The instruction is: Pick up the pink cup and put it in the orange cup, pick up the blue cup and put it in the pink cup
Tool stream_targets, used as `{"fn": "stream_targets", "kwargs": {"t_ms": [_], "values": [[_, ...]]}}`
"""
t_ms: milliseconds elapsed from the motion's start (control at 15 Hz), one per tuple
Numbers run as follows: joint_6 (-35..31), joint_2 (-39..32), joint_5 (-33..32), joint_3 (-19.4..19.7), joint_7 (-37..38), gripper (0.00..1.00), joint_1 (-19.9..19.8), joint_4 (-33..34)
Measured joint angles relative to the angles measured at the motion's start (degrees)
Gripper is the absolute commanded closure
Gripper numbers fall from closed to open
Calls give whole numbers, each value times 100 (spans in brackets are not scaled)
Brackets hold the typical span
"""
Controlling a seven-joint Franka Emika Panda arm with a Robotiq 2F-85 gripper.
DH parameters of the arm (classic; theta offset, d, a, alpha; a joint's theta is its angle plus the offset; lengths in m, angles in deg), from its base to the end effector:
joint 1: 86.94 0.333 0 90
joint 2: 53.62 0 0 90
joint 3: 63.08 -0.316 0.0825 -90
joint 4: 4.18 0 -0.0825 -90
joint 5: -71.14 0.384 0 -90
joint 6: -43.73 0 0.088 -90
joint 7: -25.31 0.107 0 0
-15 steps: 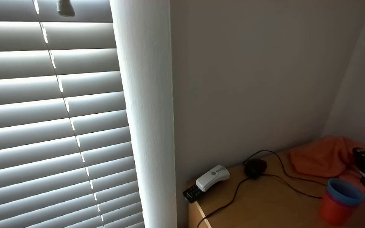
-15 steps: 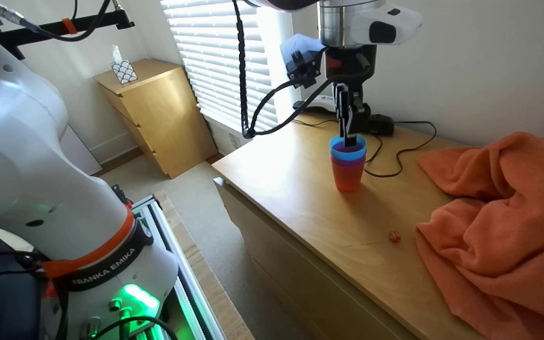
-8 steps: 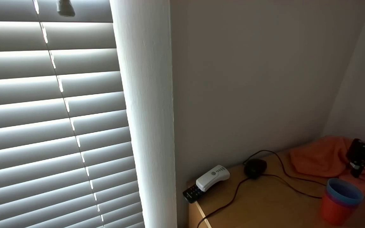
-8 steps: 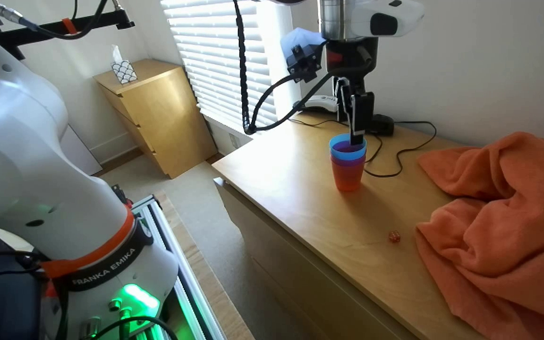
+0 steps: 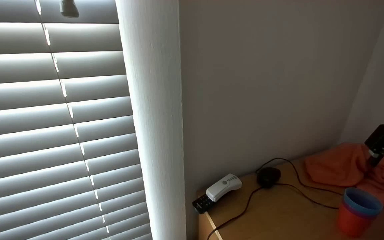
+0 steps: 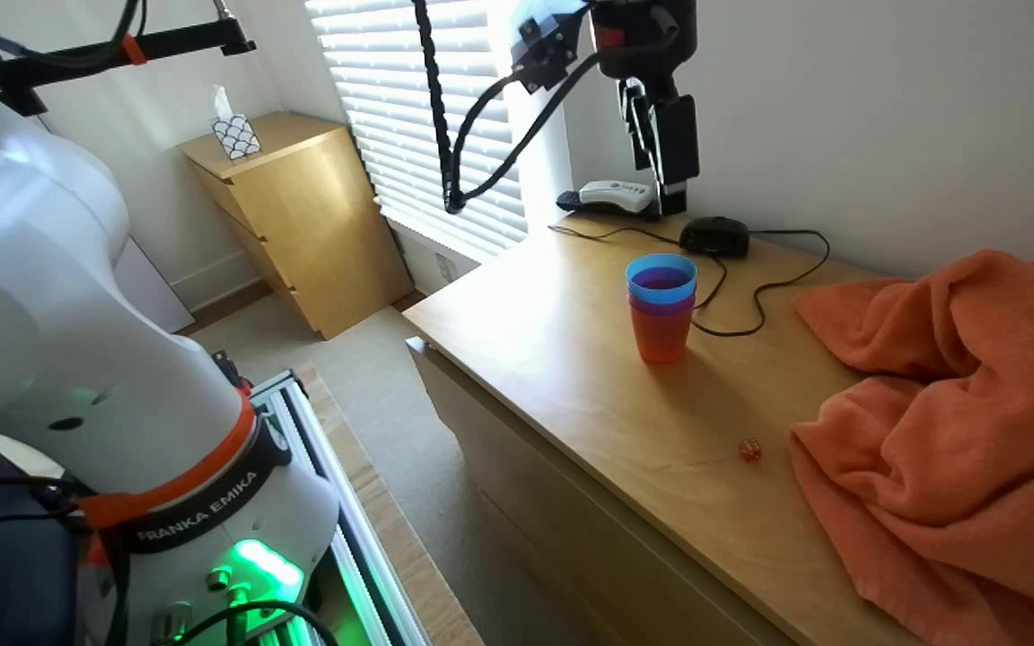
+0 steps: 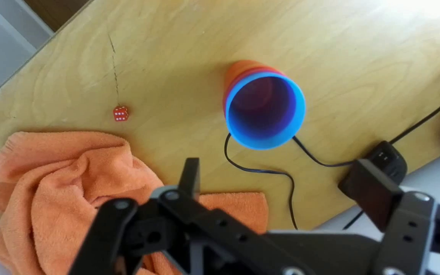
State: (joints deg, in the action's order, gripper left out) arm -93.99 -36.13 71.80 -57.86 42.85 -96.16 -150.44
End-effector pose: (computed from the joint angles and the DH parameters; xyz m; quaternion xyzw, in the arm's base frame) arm 0.4247 -0.1090 0.3905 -0.9575 0.2774 -0.0768 0.0201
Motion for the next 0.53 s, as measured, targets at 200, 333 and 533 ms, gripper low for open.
{"fn": "stream_targets", "kwargs": {"t_ms": [200,333,533], "values": [[0,460,1,-112,23,0,0,-170],[0,720,3,-189,34,0,0,-277],[0,924,3,-247,34,0,0,-379]]}}
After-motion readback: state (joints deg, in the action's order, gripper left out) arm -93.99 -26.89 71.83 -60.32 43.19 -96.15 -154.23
